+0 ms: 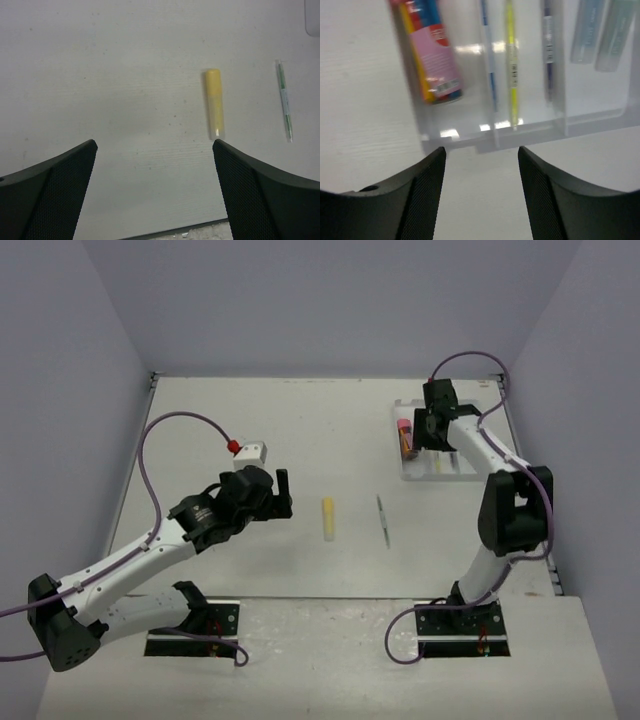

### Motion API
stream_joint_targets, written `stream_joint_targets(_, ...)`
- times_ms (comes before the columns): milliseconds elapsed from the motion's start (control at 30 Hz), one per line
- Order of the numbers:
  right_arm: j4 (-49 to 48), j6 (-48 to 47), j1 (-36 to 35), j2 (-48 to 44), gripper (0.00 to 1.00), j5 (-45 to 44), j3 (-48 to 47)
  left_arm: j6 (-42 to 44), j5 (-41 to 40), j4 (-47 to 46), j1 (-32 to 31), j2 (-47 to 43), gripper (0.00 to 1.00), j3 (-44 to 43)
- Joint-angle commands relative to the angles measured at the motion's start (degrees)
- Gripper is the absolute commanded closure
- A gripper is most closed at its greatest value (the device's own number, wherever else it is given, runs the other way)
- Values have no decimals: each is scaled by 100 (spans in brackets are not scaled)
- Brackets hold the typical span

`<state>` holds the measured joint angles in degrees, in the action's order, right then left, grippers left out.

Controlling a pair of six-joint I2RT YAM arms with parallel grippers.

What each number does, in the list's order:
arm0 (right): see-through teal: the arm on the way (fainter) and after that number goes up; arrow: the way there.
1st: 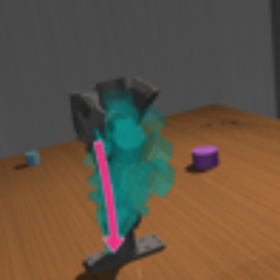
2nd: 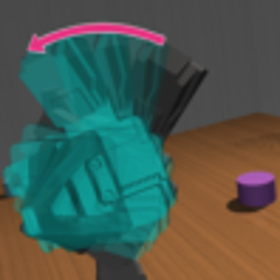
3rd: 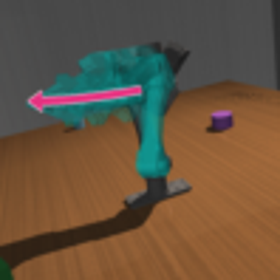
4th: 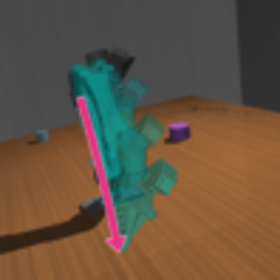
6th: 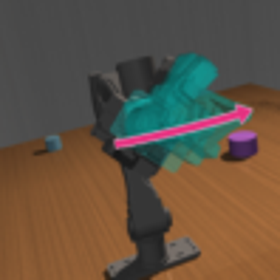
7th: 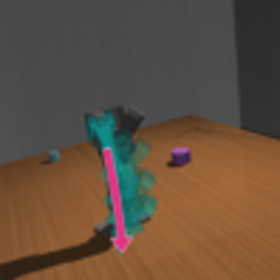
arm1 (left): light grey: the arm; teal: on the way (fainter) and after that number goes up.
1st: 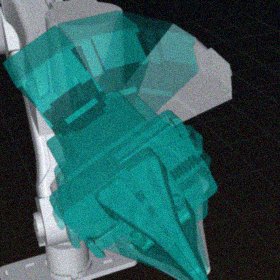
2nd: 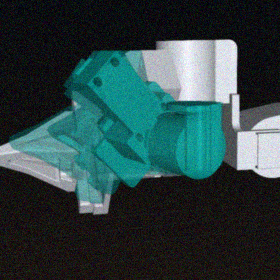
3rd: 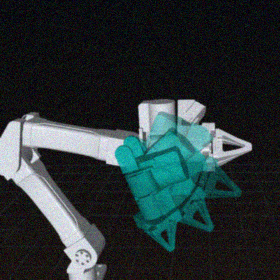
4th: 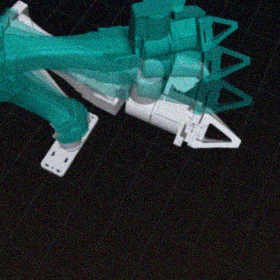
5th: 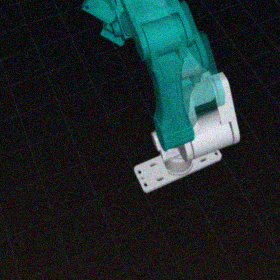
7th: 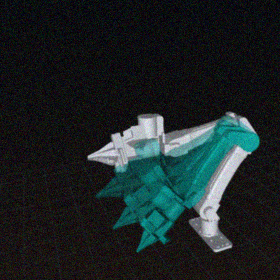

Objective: Sort the stationery into containers
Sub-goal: Place the pen in the storage box, then pick up the pen from the center of the board.

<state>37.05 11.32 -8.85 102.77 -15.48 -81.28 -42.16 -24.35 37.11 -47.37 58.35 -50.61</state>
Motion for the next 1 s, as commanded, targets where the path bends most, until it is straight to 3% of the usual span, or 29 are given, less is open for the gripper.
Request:
stream_joint_targets(0, -858, 1049, -1225, -1587, 40, 728, 1767, 229, -787, 638, 45, -8, 0, -553)
stream_joint_targets(67, -953, 1436, -1641, -1595, 41, 818, 2286, 304, -817, 752, 70, -8, 0, -667)
stream_joint_targets(233, -632, 1802, -2206, -871, 48, 700, 2418, 340, -765, 799, 88, -16, 0, -644)
stream_joint_targets(500, -617, 1819, -2244, -314, 59, 904, 2377, 341, -475, 517, 79, 44, 0, -345)
stream_joint_targets(667, -431, 1742, -2243, -18, 88, 1177, 2192, 390, -526, 525, 88, -30, 0, -369)
stream_joint_targets(767, -387, 1727, -2235, -49, 99, 1172, 2187, 410, -559, 548, 88, -68, 0, -371)
stream_joint_targets(967, -123, 1310, -1912, -1272, 100, 664, 1782, 454, -546, 517, 97, -87, 0, -275)
